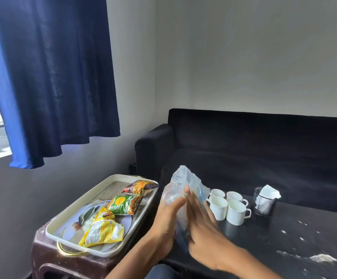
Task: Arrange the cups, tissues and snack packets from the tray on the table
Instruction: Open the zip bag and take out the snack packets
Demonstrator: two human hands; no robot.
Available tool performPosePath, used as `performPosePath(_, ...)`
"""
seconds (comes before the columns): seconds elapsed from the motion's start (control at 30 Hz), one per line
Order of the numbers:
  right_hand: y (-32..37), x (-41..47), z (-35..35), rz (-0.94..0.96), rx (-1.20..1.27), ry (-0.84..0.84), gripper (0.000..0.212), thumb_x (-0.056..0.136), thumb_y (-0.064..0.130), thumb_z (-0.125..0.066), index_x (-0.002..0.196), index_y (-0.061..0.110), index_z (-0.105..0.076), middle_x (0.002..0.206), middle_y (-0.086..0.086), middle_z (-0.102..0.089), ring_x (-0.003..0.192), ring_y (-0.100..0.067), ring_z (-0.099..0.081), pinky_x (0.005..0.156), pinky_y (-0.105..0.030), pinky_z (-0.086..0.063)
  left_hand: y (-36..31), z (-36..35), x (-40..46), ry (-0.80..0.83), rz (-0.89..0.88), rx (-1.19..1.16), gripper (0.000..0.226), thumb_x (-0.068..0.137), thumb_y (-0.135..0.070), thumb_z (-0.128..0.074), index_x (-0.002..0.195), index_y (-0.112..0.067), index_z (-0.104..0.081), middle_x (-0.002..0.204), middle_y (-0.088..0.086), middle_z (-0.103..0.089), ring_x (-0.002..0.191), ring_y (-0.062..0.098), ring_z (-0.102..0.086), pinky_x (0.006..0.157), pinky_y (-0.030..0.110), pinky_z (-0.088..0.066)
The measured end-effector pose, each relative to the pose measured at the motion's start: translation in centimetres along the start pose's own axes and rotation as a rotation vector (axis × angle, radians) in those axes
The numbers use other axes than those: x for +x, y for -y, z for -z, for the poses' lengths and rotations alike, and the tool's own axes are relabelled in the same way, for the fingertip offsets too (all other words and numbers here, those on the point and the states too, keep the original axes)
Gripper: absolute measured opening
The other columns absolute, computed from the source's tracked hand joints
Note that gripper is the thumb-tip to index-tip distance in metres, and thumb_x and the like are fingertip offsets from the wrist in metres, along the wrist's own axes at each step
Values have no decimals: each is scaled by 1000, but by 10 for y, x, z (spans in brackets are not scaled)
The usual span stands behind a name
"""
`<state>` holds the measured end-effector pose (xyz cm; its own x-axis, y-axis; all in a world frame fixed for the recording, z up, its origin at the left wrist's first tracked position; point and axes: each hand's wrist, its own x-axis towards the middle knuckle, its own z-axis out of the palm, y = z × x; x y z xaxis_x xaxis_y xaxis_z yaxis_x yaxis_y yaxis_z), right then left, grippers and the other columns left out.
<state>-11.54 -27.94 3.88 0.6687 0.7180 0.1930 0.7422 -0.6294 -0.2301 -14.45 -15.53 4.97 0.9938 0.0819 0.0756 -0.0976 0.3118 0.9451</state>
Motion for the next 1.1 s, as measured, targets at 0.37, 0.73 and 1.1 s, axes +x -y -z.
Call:
performPosePath(0.37, -41, -47, 14, -165, 453, -100, 64, 84, 7, -41, 142, 31, -35, 146, 31, -12, 137, 10, -10, 111, -13, -10, 43, -51, -17, -136, -433, 279, 63, 80, -43, -68, 136, -29, -41, 133, -25, -54, 124, -5, -50, 95, 10, -44)
performPosePath(0.73, -77, -82, 38, -295, 557, -463, 59, 89, 8, -43, 142, 20, -22, 147, 3, -23, 134, -12, -26, 111, -25, -25, 98, -142, -18, -178, -390, 452, 77, 92, -5, -58, 148, -41, -20, 150, -11, -40, 135, 5, -42, 111, 40, -38)
performPosePath(1.1, -148, -111, 69, -478, 635, -384, 63, 81, -5, -41, 138, 21, -46, 144, 2, -47, 133, -16, -43, 110, -32, -37, 134, -234, -16, -82, -311, 536, 85, 88, -29, -53, 146, -45, 7, 161, -9, -7, 148, 6, -9, 121, 43, -17)
